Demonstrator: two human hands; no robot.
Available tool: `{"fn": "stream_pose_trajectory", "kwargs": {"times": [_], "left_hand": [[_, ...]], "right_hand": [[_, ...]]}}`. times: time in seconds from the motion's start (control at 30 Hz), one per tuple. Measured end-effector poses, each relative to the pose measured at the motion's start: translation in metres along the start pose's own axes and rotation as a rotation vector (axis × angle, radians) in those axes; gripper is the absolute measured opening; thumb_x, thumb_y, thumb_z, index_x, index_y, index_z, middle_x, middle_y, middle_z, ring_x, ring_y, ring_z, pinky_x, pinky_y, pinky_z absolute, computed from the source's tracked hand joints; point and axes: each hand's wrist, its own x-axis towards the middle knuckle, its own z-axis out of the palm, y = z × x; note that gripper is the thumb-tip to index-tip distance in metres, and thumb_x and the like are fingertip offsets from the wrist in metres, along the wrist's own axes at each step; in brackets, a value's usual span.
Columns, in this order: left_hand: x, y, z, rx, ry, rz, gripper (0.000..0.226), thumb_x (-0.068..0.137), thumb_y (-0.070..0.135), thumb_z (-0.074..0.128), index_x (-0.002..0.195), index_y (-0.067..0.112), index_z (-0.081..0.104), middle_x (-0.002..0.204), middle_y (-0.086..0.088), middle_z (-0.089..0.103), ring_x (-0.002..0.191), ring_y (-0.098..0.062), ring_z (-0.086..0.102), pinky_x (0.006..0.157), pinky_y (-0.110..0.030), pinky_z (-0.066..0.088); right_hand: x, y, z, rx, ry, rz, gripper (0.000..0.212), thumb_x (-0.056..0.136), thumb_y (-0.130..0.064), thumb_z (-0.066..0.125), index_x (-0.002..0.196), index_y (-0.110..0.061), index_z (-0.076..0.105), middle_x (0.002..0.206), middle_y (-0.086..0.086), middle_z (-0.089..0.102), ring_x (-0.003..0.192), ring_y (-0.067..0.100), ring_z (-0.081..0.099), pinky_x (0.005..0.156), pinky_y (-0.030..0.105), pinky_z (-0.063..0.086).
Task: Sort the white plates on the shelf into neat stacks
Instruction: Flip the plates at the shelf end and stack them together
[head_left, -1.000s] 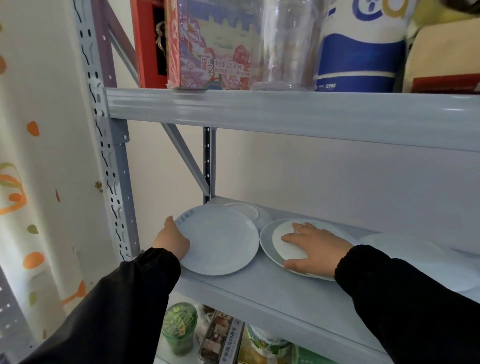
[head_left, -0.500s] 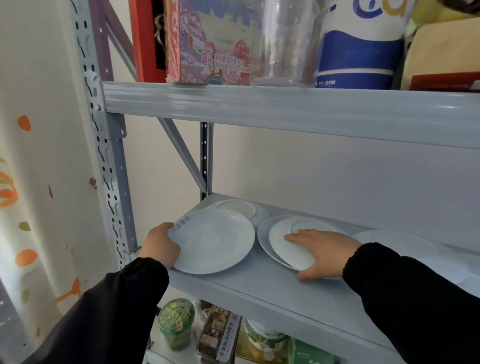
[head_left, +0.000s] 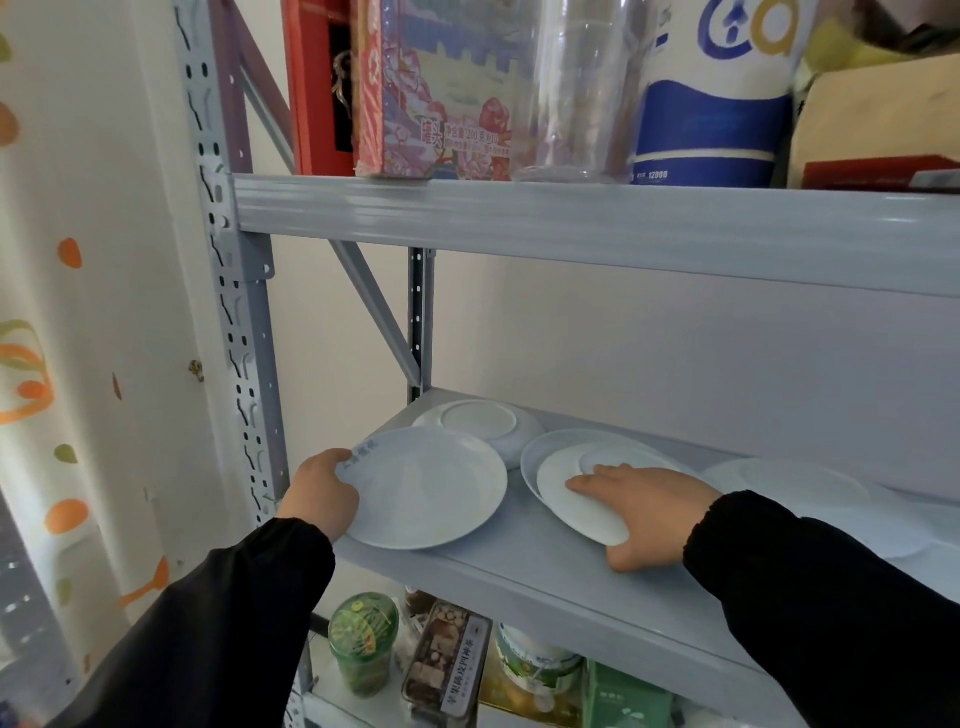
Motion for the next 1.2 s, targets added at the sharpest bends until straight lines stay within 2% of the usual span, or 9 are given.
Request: {"fn": "stream_pose_trajectory", "kwargs": {"times": [0.13, 0.47, 0.6, 0.73, 0.8, 0.9, 1.0, 1.07, 1.2], "left_hand": [[-0.003, -0.002, -0.005, 0.016, -0.019, -0.025, 0.056, 0.085, -0.001, 0.041, 0.139, 0.013, 0.048, 0.139, -0.012, 0.049, 0.116, -0.030, 0.053, 0.088, -0.031, 0.044], [-0.019, 0.000, -0.013, 0.025, -0.004, -0.040, 0.054, 0.089, 0.005, 0.044, 0.143, 0.010, 0.043, 0.141, -0.012, 0.048, 0.123, -0.031, 0.049, 0.086, -0.028, 0.035], [-0.027, 0.000, -0.015, 0.015, -0.006, 0.008, 0.037, 0.090, 0.007, 0.046, 0.126, 0.011, 0.052, 0.118, -0.010, 0.052, 0.102, -0.027, 0.051, 0.081, -0.028, 0.034], [-0.031, -0.006, -0.021, 0.021, -0.021, 0.012, 0.055, 0.092, 0.019, 0.048, 0.146, 0.013, 0.038, 0.147, -0.010, 0.042, 0.127, -0.028, 0.046, 0.097, -0.034, 0.039], [-0.034, -0.009, -0.024, 0.027, -0.022, 0.012, 0.058, 0.092, 0.023, 0.048, 0.148, 0.015, 0.035, 0.151, -0.010, 0.038, 0.133, -0.028, 0.042, 0.105, -0.039, 0.038], [-0.038, -0.010, -0.028, 0.020, -0.014, 0.022, 0.058, 0.093, 0.025, 0.049, 0.148, 0.016, 0.034, 0.152, -0.009, 0.036, 0.136, -0.027, 0.039, 0.109, -0.040, 0.035], [-0.041, -0.012, -0.028, 0.022, -0.015, 0.040, 0.059, 0.093, 0.027, 0.049, 0.149, 0.017, 0.033, 0.153, -0.007, 0.034, 0.138, -0.025, 0.035, 0.110, -0.039, 0.032], [-0.043, -0.013, -0.027, 0.025, -0.011, 0.052, 0.059, 0.093, 0.028, 0.049, 0.149, 0.019, 0.031, 0.154, -0.005, 0.032, 0.139, -0.023, 0.033, 0.110, -0.037, 0.031], [-0.046, -0.015, -0.027, 0.025, 0.009, 0.080, 0.059, 0.094, 0.030, 0.048, 0.149, 0.021, 0.030, 0.155, -0.002, 0.030, 0.140, -0.021, 0.032, 0.111, -0.036, 0.030]], "right_hand": [[-0.003, -0.003, 0.001, -0.002, 0.015, -0.006, 0.088, 0.076, -0.040, 0.058, 0.151, -0.043, 0.012, 0.160, -0.005, 0.020, 0.142, 0.025, 0.029, 0.108, 0.038, 0.037], [-0.005, -0.009, 0.001, -0.083, -0.002, 0.005, 0.073, 0.087, -0.021, 0.043, 0.153, -0.035, 0.014, 0.159, 0.001, 0.021, 0.140, 0.027, 0.029, 0.109, 0.043, 0.034], [0.003, -0.011, 0.001, -0.159, 0.099, -0.020, 0.066, 0.093, -0.012, 0.038, 0.153, -0.030, 0.017, 0.154, 0.006, 0.032, 0.131, 0.029, 0.043, 0.103, 0.041, 0.040], [0.012, -0.003, -0.021, -0.168, 0.290, -0.023, 0.066, 0.097, -0.005, 0.033, 0.155, -0.029, 0.012, 0.155, 0.007, 0.033, 0.133, 0.029, 0.044, 0.106, 0.038, 0.037], [0.015, 0.005, -0.042, -0.019, 0.434, 0.010, 0.067, 0.095, 0.000, 0.030, 0.154, -0.029, 0.018, 0.154, 0.006, 0.038, 0.133, 0.027, 0.045, 0.108, 0.035, 0.036], [0.024, 0.012, -0.062, 0.315, 0.760, 0.065, 0.060, 0.096, -0.001, 0.032, 0.149, -0.030, 0.032, 0.138, 0.009, 0.054, 0.118, 0.027, 0.055, 0.095, 0.031, 0.041], [0.033, -0.002, -0.069, 0.753, 0.982, 0.073, 0.052, 0.095, -0.006, 0.036, 0.140, -0.031, 0.044, 0.127, -0.003, 0.059, 0.107, 0.019, 0.055, 0.088, 0.027, 0.040], [0.040, -0.020, -0.068, 1.058, 0.971, 0.087, 0.051, 0.089, -0.005, 0.038, 0.127, -0.035, 0.054, 0.117, -0.011, 0.063, 0.104, 0.016, 0.058, 0.089, 0.030, 0.046], [0.061, -0.058, -0.047, 1.512, 0.786, 0.095, 0.043, 0.075, -0.010, 0.045, 0.093, -0.039, 0.070, 0.095, -0.007, 0.073, 0.096, 0.024, 0.067, 0.087, 0.044, 0.056]]}}
